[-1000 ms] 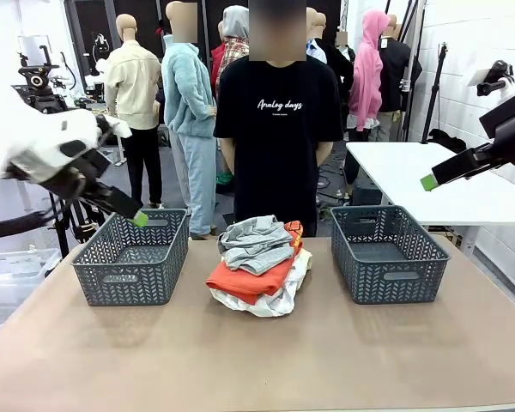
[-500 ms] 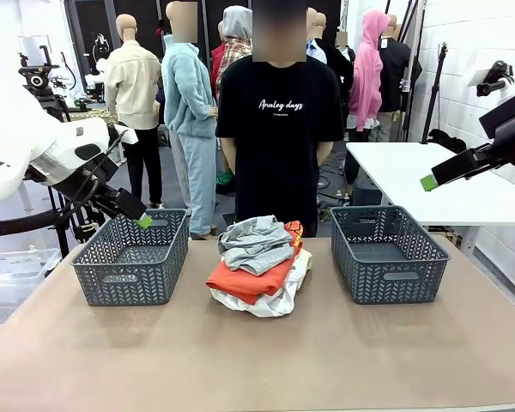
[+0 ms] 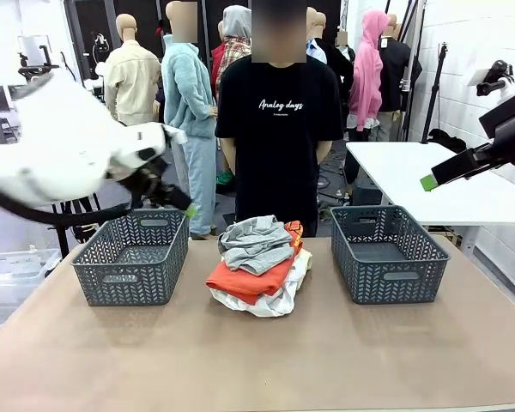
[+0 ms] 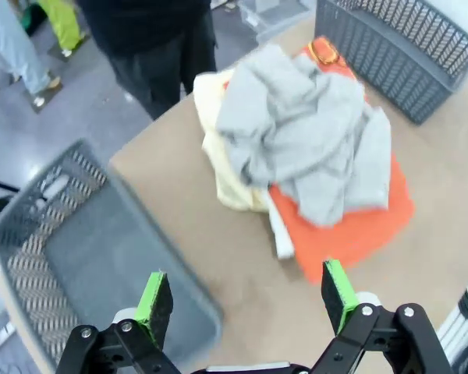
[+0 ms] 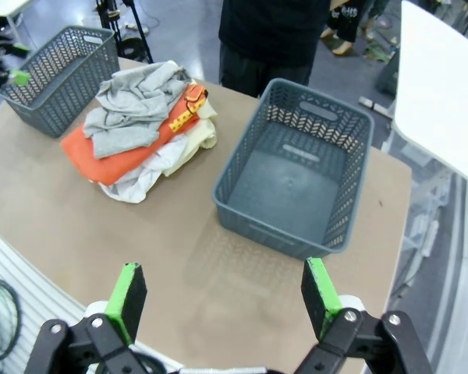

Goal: Sort the tops and bottoms.
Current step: Lift clothes from the center of the table with your left hand.

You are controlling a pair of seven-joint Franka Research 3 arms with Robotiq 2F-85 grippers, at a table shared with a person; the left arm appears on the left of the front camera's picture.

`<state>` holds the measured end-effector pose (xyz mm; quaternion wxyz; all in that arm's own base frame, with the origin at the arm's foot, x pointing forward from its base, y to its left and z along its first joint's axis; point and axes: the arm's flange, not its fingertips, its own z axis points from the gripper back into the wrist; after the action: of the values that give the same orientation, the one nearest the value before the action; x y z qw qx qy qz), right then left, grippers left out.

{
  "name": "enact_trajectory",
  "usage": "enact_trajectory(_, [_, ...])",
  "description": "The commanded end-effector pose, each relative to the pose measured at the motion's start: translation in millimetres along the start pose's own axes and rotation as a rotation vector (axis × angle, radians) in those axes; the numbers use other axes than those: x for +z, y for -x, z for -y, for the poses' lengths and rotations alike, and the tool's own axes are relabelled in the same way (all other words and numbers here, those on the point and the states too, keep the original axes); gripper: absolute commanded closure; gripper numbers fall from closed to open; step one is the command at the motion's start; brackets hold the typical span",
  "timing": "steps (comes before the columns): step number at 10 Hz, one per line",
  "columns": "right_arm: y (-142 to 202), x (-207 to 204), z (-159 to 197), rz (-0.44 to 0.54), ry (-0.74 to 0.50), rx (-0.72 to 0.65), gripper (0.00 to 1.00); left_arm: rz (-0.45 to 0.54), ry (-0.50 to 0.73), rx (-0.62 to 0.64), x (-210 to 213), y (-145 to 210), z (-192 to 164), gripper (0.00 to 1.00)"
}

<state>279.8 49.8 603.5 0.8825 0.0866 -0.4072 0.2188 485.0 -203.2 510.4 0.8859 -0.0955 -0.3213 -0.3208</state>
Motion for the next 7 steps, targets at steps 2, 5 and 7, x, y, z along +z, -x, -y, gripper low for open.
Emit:
enact_trajectory(2, [0,-1,-1,-0.008,-0.002,-0.011,0.0,-0.041,0.049,-0.055,-66,-60,-23,0.0])
enact_trajectory(5, [0,-1,-1,-0.008,-0.002,-0.011,0.0,-0.09,0.069,-0.08,-111,-70,-36,0.0])
enact_trajectory(7, [0,-1,-1,-0.008,-0.002,-0.011,0.0,-0.135,0.121,-0.086,-136,-73,-35,0.0])
